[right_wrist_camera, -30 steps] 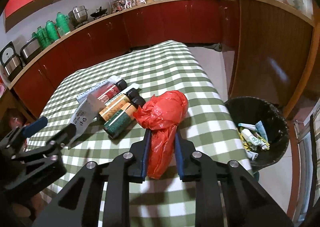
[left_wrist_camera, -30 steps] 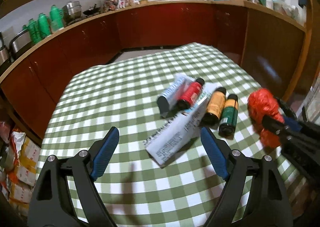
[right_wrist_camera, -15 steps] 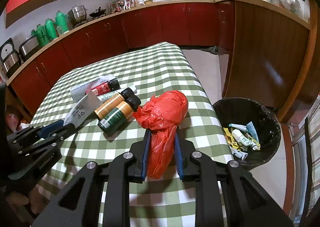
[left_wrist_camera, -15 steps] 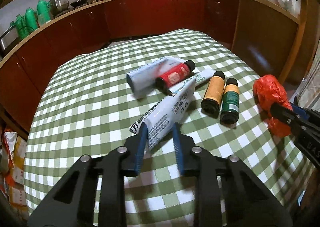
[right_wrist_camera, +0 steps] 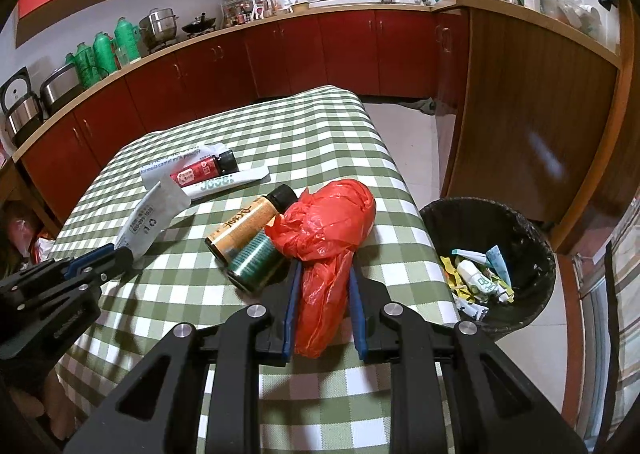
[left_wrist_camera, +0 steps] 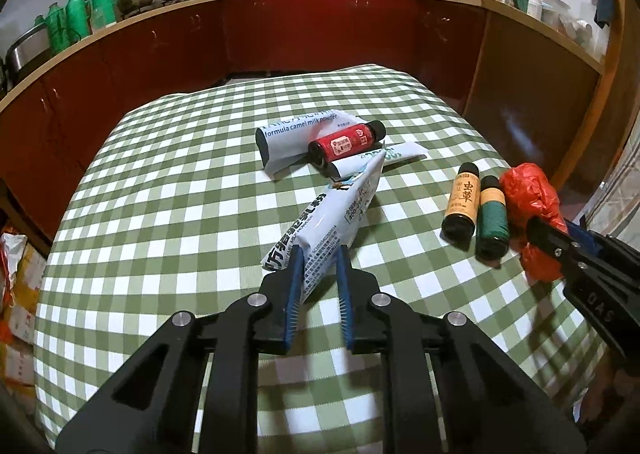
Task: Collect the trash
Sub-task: 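Carry the white tube with the left tool while the right tool carries the red bag to the bin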
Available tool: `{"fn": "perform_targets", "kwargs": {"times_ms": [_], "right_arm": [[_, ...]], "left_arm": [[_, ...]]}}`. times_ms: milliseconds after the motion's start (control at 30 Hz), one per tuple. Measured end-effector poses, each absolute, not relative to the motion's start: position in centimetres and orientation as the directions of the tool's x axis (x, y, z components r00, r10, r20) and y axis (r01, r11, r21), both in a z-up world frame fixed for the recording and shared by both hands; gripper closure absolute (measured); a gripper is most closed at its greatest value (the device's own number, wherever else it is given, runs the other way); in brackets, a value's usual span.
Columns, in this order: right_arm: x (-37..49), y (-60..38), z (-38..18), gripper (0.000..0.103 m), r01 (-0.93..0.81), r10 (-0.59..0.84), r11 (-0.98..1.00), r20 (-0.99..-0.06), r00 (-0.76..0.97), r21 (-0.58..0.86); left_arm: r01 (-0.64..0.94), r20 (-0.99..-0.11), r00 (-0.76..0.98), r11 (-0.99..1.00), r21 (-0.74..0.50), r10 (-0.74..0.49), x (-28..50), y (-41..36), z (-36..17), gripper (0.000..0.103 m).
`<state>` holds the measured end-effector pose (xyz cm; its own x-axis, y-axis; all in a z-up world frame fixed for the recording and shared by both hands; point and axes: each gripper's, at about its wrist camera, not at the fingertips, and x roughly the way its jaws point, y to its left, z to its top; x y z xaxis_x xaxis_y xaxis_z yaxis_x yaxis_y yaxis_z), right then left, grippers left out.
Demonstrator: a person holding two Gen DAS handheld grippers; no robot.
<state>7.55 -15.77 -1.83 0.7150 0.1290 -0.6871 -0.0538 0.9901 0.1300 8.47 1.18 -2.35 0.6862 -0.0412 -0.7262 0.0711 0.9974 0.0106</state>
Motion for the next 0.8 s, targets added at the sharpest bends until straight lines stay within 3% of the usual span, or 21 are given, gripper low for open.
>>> {"fn": "perform_targets", "kwargs": {"times_ms": [800], "right_arm": [[5.7,-20.5,0.0,0.081,0.006,0.065,0.994,-0.633,0.771,0.11]], "left_arm": [[0.063,-0.67,0.738,0.997,-0.048,-0.079,6.0,-1.9,1.0,0.088]]}}
